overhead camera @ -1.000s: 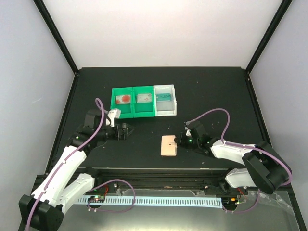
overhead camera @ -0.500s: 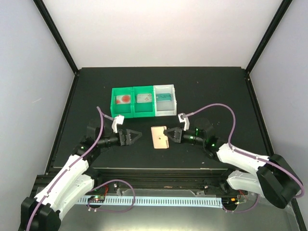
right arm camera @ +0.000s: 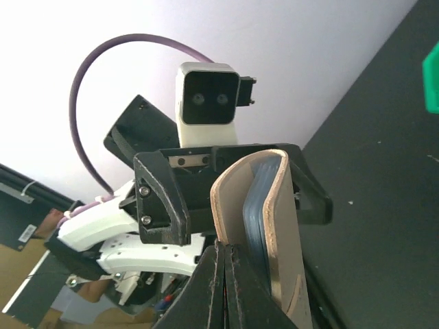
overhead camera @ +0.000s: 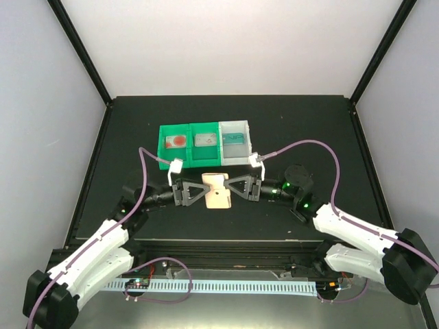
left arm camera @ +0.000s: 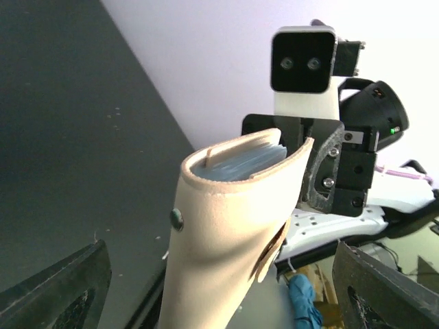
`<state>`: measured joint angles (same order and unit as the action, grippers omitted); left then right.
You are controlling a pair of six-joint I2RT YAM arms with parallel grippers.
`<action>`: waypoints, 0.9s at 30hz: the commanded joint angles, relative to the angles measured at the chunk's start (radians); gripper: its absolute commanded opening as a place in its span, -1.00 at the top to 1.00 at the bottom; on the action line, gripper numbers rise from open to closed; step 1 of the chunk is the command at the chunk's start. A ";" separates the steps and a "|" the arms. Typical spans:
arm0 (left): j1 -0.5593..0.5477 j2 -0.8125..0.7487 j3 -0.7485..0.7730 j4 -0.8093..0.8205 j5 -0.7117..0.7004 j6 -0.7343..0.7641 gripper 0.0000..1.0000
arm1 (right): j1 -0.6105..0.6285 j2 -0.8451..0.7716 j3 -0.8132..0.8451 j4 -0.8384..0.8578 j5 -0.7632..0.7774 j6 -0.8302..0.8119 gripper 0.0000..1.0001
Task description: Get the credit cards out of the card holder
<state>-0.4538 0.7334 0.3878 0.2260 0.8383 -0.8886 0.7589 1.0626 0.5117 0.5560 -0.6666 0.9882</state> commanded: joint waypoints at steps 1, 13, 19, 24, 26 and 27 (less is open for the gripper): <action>-0.054 0.006 0.010 0.168 0.001 -0.061 -0.77 | 0.024 -0.027 0.024 0.082 -0.023 0.059 0.98; -0.085 -0.106 -0.030 0.134 -0.097 -0.080 0.83 | 0.036 -0.086 0.054 -0.152 0.062 -0.048 0.96; -0.086 -0.167 -0.031 -0.008 -0.169 -0.004 0.97 | 0.040 -0.110 0.107 -0.377 0.151 -0.116 0.52; -0.086 -0.159 0.014 -0.214 -0.283 0.091 0.97 | 0.088 -0.084 0.179 -0.549 0.240 -0.183 0.26; -0.086 -0.133 0.036 -0.277 -0.305 0.122 0.97 | 0.118 -0.066 0.205 -0.584 0.277 -0.199 0.24; -0.086 -0.121 0.043 -0.292 -0.308 0.130 0.97 | 0.134 -0.055 0.216 -0.597 0.293 -0.203 0.24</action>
<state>-0.5381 0.5789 0.3607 0.0864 0.6136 -0.8490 0.8421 0.9817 0.6720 0.0864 -0.4698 0.8490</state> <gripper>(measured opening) 0.105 0.379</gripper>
